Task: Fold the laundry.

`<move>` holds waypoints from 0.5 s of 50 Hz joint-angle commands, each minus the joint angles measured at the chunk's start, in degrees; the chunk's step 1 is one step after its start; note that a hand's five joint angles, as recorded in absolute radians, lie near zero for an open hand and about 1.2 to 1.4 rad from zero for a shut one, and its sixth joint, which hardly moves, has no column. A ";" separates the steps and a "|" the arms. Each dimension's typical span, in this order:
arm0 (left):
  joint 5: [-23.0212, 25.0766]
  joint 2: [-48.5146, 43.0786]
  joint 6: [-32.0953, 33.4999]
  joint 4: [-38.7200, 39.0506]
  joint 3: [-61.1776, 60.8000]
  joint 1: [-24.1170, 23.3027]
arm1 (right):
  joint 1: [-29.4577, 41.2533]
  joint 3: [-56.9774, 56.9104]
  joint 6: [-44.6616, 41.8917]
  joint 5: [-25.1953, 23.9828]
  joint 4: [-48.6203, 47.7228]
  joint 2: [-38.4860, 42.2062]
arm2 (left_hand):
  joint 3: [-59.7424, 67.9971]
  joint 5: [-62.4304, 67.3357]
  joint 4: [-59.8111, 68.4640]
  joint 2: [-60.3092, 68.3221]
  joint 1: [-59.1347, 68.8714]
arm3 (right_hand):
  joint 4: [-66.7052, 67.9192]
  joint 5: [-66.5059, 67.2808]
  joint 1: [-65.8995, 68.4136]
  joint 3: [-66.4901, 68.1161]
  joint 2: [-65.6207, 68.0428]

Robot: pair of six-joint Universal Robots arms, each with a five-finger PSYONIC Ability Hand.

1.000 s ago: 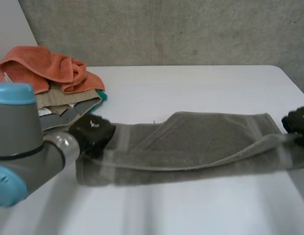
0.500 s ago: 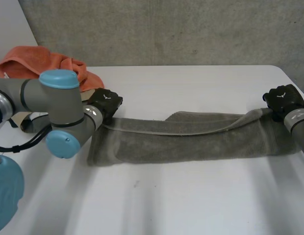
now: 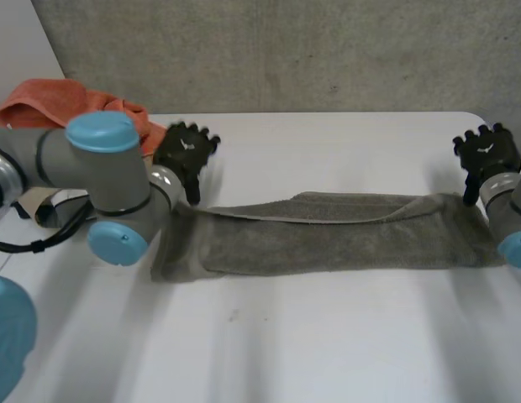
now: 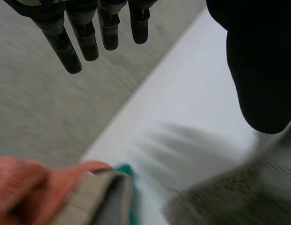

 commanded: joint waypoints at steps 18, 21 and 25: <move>9.43 10.37 -3.75 1.71 -19.61 3.08 | -1.45 3.21 3.32 -17.68 21.60 -9.95 | -2.08 -2.98 -1.65 -1.87 -0.74 | -1.93 -2.73 -2.93 -1.89 -2.00; 9.08 5.97 -4.10 3.20 -16.89 3.78 | -0.83 0.40 1.73 -17.07 22.32 -4.85 | -2.08 -2.98 -1.65 -1.87 -0.74 | -1.93 -2.73 -2.93 -1.89 -2.00; 9.17 0.52 -4.10 5.31 -12.06 4.31 | 0.22 -3.81 3.74 -15.93 19.60 1.13 | -2.08 -2.98 -1.65 -1.87 -0.74 | -1.93 -2.73 -2.93 -1.89 -2.00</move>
